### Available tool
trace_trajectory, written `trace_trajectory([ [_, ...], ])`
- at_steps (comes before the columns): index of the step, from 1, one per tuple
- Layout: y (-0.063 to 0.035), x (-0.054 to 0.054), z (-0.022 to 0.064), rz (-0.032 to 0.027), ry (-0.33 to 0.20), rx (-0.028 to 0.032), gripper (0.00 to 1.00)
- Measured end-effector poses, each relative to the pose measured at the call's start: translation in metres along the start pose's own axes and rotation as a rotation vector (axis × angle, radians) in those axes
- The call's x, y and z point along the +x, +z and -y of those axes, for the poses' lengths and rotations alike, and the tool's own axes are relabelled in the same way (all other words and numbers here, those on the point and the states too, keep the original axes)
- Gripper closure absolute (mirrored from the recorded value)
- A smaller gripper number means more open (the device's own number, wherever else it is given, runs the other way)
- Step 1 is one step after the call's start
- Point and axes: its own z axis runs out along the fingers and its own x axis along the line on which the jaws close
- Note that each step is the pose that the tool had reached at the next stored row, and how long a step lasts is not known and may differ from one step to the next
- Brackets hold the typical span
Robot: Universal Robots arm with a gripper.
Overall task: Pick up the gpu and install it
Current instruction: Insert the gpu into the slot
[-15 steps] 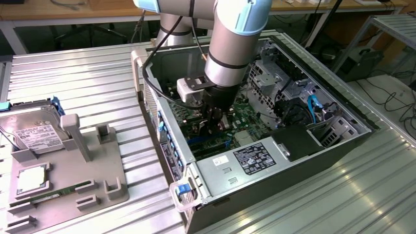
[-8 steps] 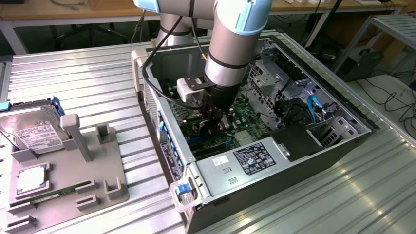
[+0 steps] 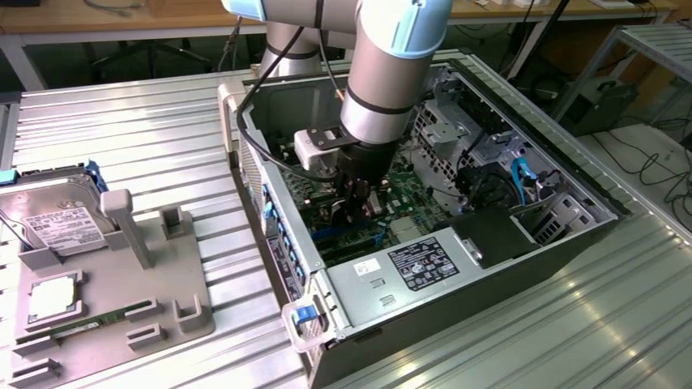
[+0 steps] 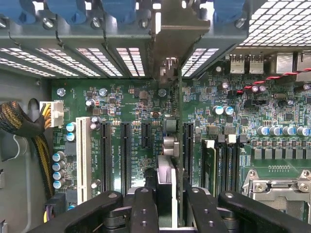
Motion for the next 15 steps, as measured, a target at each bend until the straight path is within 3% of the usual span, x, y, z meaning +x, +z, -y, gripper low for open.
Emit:
trace_trajectory([
  [5,0.0,0.0009,0.0,0.0032,0.002,0.0001,0.72],
  [15,0.0006,-0.0008,0.0001,0.0044,0.027,0.0001,0.72],
])
